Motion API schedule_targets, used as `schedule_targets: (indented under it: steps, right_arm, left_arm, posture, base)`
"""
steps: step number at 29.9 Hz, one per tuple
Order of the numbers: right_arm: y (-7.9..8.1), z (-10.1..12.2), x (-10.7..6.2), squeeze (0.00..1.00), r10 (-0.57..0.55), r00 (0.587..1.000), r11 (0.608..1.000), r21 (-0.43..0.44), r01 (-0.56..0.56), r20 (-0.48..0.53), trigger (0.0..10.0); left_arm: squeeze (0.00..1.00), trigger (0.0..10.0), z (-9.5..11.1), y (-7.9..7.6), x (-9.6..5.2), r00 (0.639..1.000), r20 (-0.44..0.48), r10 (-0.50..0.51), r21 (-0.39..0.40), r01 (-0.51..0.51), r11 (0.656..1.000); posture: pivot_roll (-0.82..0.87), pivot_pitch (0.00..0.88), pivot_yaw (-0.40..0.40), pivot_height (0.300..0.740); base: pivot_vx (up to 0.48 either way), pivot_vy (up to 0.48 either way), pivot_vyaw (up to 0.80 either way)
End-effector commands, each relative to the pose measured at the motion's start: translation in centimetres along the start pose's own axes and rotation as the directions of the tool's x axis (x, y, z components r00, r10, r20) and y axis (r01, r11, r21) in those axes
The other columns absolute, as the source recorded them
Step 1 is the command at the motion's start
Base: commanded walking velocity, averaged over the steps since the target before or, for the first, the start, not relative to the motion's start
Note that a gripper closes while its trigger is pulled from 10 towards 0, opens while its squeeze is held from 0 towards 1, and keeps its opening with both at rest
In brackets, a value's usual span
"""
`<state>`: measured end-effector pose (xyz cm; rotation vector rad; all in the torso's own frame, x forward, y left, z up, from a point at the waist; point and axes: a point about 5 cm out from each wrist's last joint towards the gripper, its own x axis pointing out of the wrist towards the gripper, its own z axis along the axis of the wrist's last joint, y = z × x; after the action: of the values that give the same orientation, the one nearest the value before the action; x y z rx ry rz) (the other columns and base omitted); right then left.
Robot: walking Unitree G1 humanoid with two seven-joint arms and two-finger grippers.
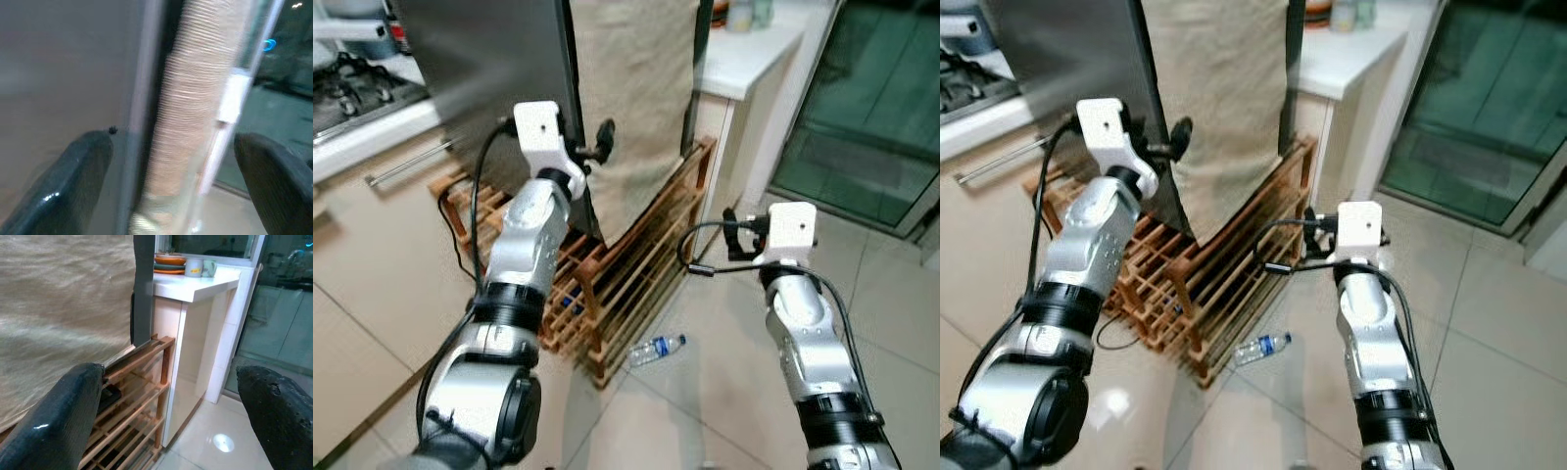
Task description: Restocking fridge
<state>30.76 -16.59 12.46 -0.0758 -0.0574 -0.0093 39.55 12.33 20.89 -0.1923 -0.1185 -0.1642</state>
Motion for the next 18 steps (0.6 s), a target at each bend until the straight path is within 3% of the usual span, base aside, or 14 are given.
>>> schedule_targets:
  steps: [1,9,10,18]
  right_arm:
    - [0.0,0.0,-0.8,0.00,0.006,1.000,1.000,0.014,-0.006,-0.009,10.0]
    - [-0.4,-0.9,-3.0,0.00,-0.002,0.999,1.000,0.009,0.003,-0.050,10.0]
    - [-0.7,-1.0,-3.5,0.00,-0.009,0.998,1.000,0.005,0.009,-0.061,10.0]
    - [-1.0,-0.9,-4.1,0.00,-0.025,0.997,1.000,0.002,0.026,-0.078,10.0]
  left_arm:
    - [0.00,10.0,0.5,1.4,0.2,0.998,0.012,0.065,0.011,-0.065,0.998]
    - [0.00,10.0,0.7,0.7,0.6,0.999,0.029,0.015,-0.004,-0.015,1.000]
    - [0.00,10.0,0.8,0.1,0.7,0.999,0.041,-0.013,-0.020,0.013,1.000]
    - [0.00,10.0,0.8,-1.4,0.7,0.995,0.056,-0.086,-0.028,0.088,0.996]
  posture:
    - [-0.11,0.000,0.074,0.740]
    - [-0.14,0.042,0.083,0.740]
    - [-0.14,0.056,0.086,0.740]
    - [-0.14,0.078,0.089,0.740]
  base:
    - [0.000,0.000,0.00]
    - [0.000,0.000,0.00]
    - [0.000,0.000,0.00]
    - [0.000,0.000,0.00]
